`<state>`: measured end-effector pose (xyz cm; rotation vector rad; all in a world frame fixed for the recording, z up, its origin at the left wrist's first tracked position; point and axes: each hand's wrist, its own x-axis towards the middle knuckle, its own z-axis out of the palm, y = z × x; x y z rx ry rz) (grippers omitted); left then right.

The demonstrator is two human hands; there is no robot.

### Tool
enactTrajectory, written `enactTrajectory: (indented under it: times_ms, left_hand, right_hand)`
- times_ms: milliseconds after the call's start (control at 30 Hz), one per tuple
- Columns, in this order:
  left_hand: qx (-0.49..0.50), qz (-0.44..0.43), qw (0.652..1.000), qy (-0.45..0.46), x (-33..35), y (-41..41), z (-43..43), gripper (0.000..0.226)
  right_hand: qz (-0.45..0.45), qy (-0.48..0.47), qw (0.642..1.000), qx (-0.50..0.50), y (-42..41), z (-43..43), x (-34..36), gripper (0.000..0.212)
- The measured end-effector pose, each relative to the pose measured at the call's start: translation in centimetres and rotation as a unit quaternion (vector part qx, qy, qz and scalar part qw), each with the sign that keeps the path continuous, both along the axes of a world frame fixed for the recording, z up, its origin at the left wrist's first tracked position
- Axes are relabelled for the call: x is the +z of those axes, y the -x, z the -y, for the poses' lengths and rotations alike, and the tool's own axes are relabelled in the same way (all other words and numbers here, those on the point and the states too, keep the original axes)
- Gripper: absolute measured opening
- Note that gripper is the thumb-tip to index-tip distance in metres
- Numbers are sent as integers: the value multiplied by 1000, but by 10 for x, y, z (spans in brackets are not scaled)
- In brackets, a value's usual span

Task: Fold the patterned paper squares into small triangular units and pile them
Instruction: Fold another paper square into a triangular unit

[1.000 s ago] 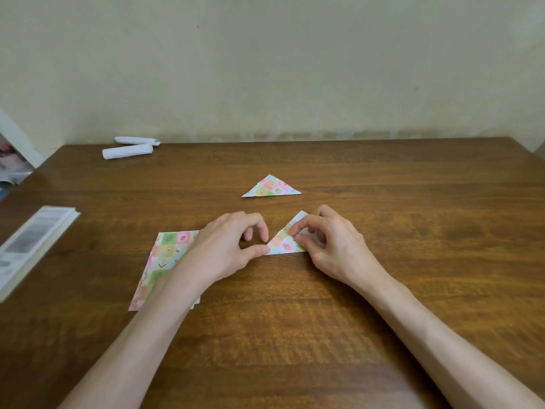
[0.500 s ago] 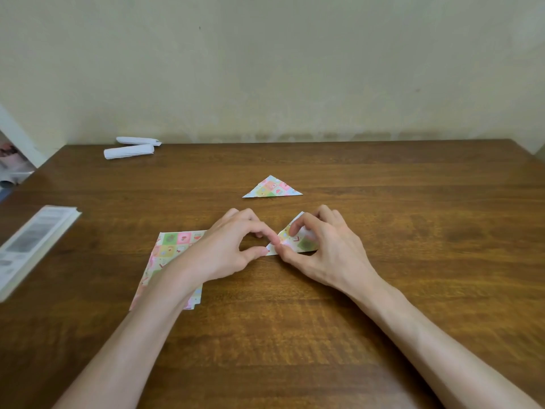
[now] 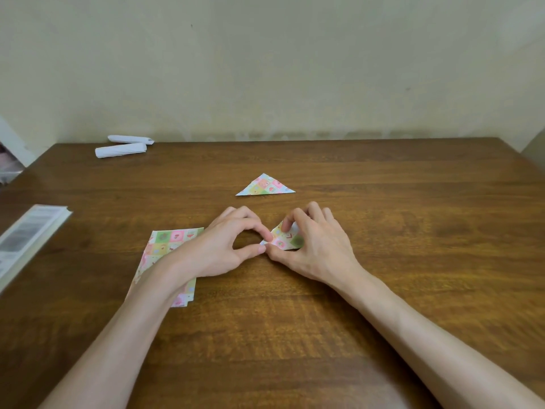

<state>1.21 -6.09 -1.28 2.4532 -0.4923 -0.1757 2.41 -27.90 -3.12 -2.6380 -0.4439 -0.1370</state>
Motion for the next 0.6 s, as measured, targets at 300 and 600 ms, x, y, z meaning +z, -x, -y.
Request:
enactTrajectory:
  times_ms: [300, 600]
  left_hand:
    - [3, 7, 1000, 6, -4, -3, -1, 15]
    - [13, 17, 1000, -5, -5, -2, 2, 15]
  right_hand:
    - [-32, -18, 999, -3, -1, 2, 2, 47]
    - [-85, -63, 994, -3, -4, 6, 9, 40]
